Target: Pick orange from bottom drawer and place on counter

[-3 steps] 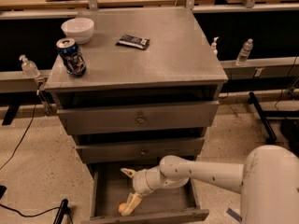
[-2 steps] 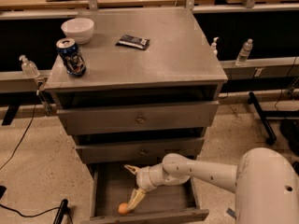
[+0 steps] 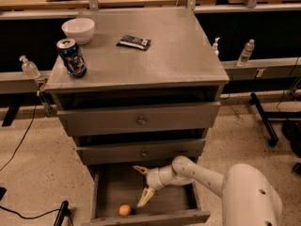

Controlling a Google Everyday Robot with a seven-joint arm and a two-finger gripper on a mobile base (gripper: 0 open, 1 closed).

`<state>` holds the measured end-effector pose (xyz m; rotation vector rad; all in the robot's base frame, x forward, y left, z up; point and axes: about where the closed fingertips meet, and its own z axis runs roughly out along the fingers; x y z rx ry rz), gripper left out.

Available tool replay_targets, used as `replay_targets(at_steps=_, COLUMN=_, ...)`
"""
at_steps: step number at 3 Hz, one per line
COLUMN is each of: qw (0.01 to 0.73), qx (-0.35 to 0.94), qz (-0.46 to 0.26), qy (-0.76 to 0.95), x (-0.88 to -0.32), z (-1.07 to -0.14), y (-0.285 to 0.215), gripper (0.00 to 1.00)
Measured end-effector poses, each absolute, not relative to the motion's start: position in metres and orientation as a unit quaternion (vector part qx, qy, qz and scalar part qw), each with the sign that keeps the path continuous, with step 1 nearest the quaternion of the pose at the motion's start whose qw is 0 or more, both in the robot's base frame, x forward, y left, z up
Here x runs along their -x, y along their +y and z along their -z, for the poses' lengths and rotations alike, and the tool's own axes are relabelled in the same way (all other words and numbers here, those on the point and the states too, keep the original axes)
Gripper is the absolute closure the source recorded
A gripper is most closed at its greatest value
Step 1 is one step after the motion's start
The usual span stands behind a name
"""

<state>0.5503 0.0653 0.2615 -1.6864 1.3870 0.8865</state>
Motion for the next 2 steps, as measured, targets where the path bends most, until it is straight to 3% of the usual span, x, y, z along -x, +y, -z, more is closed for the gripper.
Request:
replay_targets(at_steps=1, qw=0.375, qx=0.666, qz=-0.352, qy=0.540, x=-0.560, z=-0.238, y=0.060, gripper=0.00)
replay_targets(at_steps=2, qw=0.368, qx=0.663, qz=-0.357, qy=0.546, x=-0.563, z=-0.216, y=0.058, gripper=0.16)
